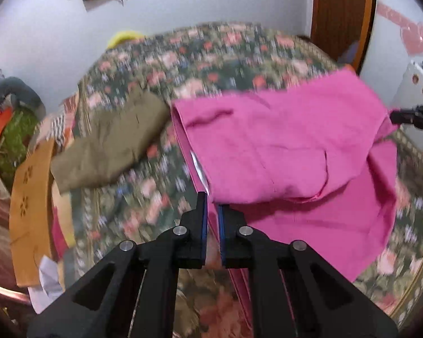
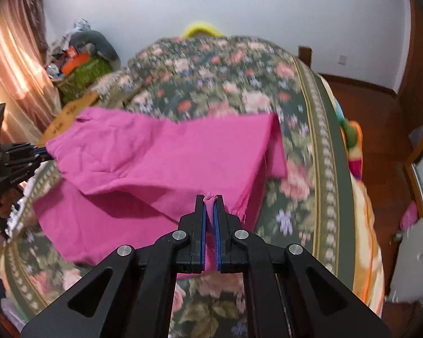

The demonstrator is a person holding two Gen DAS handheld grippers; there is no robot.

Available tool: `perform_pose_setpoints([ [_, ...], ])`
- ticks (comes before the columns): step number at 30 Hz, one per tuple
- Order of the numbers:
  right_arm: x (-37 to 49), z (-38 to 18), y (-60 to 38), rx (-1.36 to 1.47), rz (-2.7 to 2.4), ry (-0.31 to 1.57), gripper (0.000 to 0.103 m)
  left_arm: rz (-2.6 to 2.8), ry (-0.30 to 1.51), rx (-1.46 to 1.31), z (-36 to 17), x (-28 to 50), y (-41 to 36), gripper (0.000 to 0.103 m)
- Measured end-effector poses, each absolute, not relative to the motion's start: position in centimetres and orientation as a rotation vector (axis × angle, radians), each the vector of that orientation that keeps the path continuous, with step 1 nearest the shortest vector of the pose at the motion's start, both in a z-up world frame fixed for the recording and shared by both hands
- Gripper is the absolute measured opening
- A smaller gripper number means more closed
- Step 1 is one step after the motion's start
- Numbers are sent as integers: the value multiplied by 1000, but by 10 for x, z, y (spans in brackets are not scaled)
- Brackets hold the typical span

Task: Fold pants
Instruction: 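Lift the hem with both grippers and fold it over toward the waistband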

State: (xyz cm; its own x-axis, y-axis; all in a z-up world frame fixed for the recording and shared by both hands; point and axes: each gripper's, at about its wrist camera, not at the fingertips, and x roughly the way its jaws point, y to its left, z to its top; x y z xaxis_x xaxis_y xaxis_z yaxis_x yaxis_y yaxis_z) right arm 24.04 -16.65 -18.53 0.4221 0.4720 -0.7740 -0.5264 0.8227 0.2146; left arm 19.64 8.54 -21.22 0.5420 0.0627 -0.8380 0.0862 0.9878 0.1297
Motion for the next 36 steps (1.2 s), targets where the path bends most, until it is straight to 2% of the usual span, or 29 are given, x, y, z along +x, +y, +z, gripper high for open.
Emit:
perform_pose_setpoints([
  [2,237,-193,-168,-56,611,986,5,-19,1034,175,-222,191,81,7],
  [4,234,-196,-169,-48,577,1016,10,-27,1034,180,-222,182,79,7],
  [7,224,-188,-172,-38,535,1038,35,-35,1018,168,-215,172,81,7],
  [9,213,-178,-173,-9,536,1014,60,-31,1003,158,-207,166,84,8],
  [10,206,-174,-170,-5,535,994,65,-30,992,149,-203,163,86,10],
  [11,201,-171,-165,-9,537,981,73,-28,980,141,-199,161,87,14],
  [12,196,-169,-156,-17,544,975,79,-26,975,136,-197,161,87,24],
  [13,193,-171,-149,-25,546,977,81,-29,970,126,-196,160,87,30],
  [14,192,-174,-138,-40,545,984,83,-44,970,113,-196,160,85,40],
  [15,191,-181,-125,-64,536,995,83,-64,975,108,-199,160,81,45],
  [22,199,-229,-76,-255,450,1087,83,-89,1038,157,-227,156,60,45],
  [36,190,-225,-168,-125,305,1131,81,-93,1042,86,-229,153,69,46],
])
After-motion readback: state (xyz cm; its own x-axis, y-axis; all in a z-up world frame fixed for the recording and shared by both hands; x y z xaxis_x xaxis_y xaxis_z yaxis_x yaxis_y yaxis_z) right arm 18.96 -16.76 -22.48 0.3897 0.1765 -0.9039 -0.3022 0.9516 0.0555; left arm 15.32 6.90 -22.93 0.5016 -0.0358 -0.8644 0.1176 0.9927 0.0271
